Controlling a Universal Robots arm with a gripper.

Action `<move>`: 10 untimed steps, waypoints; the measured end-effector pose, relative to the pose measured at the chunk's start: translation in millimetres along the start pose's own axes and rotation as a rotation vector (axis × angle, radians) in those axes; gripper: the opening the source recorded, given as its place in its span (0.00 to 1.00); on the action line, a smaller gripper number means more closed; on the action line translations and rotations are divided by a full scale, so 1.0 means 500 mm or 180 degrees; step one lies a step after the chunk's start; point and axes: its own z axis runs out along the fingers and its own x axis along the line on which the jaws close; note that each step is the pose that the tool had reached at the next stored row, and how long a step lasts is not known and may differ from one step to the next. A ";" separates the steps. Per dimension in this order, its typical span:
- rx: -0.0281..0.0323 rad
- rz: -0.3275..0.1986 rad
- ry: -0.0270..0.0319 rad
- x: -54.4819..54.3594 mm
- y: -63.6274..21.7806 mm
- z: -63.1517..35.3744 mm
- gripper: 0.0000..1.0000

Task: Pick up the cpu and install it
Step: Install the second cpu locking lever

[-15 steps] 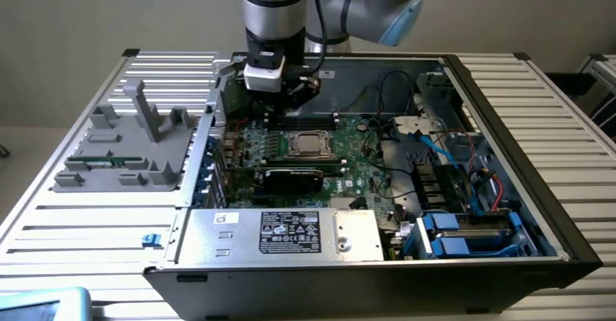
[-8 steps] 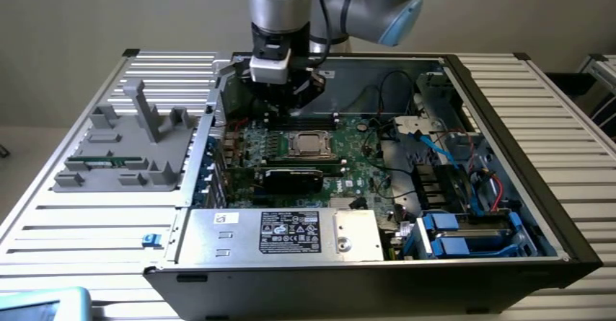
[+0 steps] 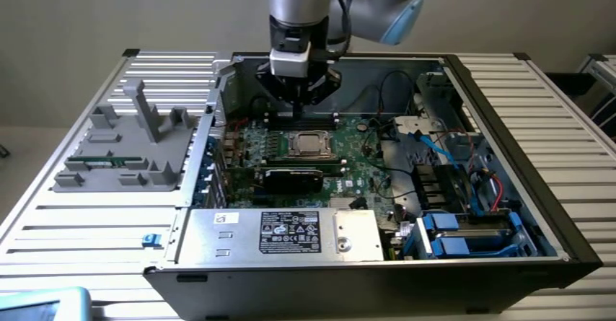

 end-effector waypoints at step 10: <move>-0.0104 0.0000 0.0019 0.036 -0.011 -0.032 0.11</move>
